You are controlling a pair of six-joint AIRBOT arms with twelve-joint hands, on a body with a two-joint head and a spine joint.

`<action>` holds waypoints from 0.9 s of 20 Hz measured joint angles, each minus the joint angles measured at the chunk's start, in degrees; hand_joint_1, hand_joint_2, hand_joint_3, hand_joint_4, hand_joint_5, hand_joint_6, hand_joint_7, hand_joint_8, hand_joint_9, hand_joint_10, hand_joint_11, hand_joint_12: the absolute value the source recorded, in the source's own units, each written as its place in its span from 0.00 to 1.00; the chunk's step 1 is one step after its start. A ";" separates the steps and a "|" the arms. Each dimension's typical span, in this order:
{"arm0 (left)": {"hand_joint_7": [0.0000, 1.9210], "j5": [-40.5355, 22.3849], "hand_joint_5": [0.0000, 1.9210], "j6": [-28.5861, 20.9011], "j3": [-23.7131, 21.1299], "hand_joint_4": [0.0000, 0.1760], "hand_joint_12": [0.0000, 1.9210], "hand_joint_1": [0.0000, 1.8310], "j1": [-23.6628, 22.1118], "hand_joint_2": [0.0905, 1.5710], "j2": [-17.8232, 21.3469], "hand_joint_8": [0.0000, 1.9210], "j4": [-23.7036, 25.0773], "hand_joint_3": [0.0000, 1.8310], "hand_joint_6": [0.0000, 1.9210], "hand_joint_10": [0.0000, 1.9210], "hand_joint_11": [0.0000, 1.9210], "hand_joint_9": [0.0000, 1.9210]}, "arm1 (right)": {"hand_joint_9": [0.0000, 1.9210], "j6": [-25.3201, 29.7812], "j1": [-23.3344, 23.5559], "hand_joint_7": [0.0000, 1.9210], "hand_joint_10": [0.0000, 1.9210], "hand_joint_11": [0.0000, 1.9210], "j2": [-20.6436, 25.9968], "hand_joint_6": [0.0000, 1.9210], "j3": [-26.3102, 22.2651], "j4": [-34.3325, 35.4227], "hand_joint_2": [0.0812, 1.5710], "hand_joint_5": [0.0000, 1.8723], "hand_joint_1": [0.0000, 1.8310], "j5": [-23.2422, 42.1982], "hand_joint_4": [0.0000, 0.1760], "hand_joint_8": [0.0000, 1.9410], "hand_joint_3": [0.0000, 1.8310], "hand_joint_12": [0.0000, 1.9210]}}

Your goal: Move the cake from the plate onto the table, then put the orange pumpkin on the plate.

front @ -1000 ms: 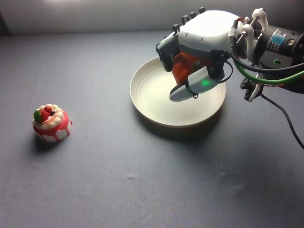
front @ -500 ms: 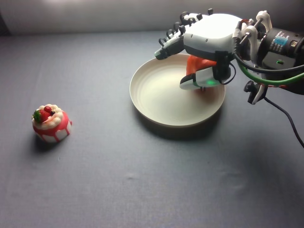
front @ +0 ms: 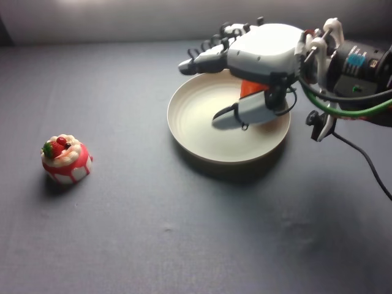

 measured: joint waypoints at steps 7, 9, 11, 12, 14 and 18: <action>0.03 0.63 0.03 0.02 -0.39 0.00 0.24 0.57 0.00 0.54 -0.28 0.00 -0.15 0.00 0.00 0.00 0.00 0.16 | 0.05 0.28 2.16 0.12 0.01 0.00 5.51 0.00 -5.29 -4.11 0.57 0.17 0.40 -1.33 0.62 0.00 0.00 0.07; 0.04 0.90 0.04 0.02 -0.48 0.00 0.20 0.58 0.00 0.53 -0.28 0.00 0.07 0.00 0.00 0.00 0.00 0.17 | 0.05 0.26 3.08 0.10 0.01 0.01 7.69 0.00 -7.08 -5.84 0.61 0.15 0.47 -1.38 0.26 0.00 0.01 0.01; 0.04 0.92 0.04 0.02 -0.81 0.00 0.21 0.58 0.00 0.53 -0.28 0.00 -0.09 0.00 0.00 0.01 0.00 0.17 | 0.10 -0.07 3.39 0.15 0.01 0.00 10.29 0.00 -9.86 -6.95 0.68 0.21 0.58 -1.25 0.10 0.00 0.00 0.15; 0.04 0.92 0.04 0.02 -0.87 0.00 0.29 0.59 0.00 0.52 -0.31 0.00 -0.07 0.00 0.00 0.01 0.00 0.18 | 0.09 -0.85 3.39 0.16 0.00 0.00 11.63 0.00 -11.30 -7.23 0.68 0.21 0.56 -1.57 0.17 0.00 0.00 0.15; 0.03 1.01 0.04 0.02 -0.94 0.00 0.28 0.59 0.00 0.51 -0.33 0.00 -0.42 0.00 0.00 0.00 0.00 0.17 | 0.10 -2.56 3.39 0.16 0.01 0.00 14.71 0.00 -13.81 -6.82 0.64 0.23 0.60 -1.90 0.00 0.01 0.01 0.16; 0.04 0.98 0.04 0.02 -1.25 0.00 0.14 0.58 0.04 0.49 -0.35 0.00 -0.61 0.00 0.00 0.00 0.00 0.16 | 0.11 -4.02 3.74 0.17 0.00 0.00 20.87 0.00 -17.31 -6.14 0.66 0.22 0.63 -2.29 0.00 0.00 0.00 0.25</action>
